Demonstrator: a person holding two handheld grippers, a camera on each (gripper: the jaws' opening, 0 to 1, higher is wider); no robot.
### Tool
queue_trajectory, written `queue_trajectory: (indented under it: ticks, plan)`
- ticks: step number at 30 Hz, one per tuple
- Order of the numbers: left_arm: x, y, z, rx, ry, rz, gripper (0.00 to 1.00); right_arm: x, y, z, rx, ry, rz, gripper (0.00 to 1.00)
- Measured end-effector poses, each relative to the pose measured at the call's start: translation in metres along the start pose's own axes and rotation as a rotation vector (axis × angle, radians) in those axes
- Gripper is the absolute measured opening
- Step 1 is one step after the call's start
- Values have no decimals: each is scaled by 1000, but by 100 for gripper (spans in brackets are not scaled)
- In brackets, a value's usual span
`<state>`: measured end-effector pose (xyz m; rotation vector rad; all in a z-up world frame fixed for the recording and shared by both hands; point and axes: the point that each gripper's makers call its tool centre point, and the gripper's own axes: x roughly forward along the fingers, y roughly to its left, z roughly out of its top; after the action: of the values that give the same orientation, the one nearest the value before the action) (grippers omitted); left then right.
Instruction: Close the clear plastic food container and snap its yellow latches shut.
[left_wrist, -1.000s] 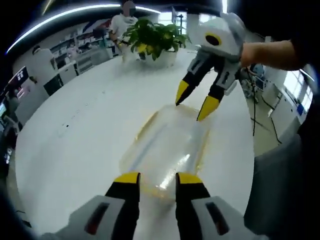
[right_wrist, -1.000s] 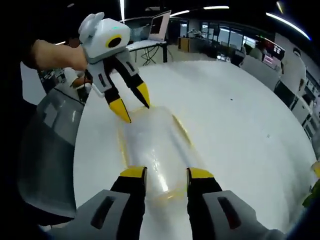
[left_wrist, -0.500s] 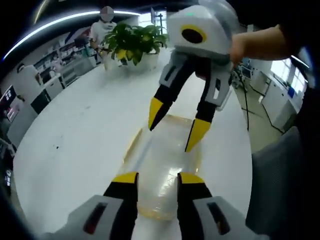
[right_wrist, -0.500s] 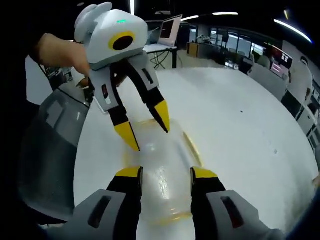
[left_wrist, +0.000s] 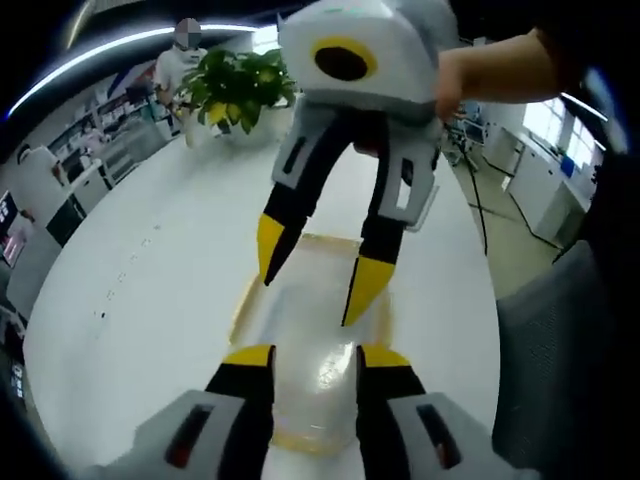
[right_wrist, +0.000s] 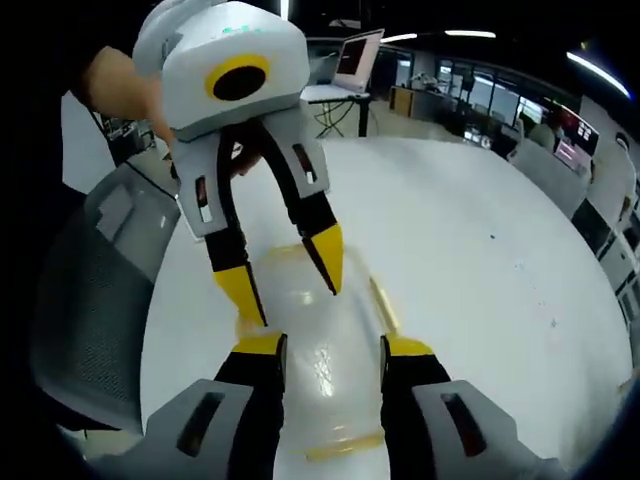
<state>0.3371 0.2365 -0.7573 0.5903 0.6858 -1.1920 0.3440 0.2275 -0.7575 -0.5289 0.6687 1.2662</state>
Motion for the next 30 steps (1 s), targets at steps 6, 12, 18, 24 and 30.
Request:
queue_trajectory:
  ticks: [6,12,18,24,30]
  plan:
    - [1,-2,-1,12,7,-8,26,2,-1,-2,-11,16,11,35]
    - [2,-7,-2,28,15,-15,30,2,-5,5,-19,9,10,34]
    - [3,-12,0,77,26,-4,32,7,-7,7,-35,23,21,35]
    - [7,-17,3,106,27,4,34,9,-12,6,-43,53,39,35]
    - [9,-19,5,131,35,20,36,10,-18,5,-47,77,60,36]
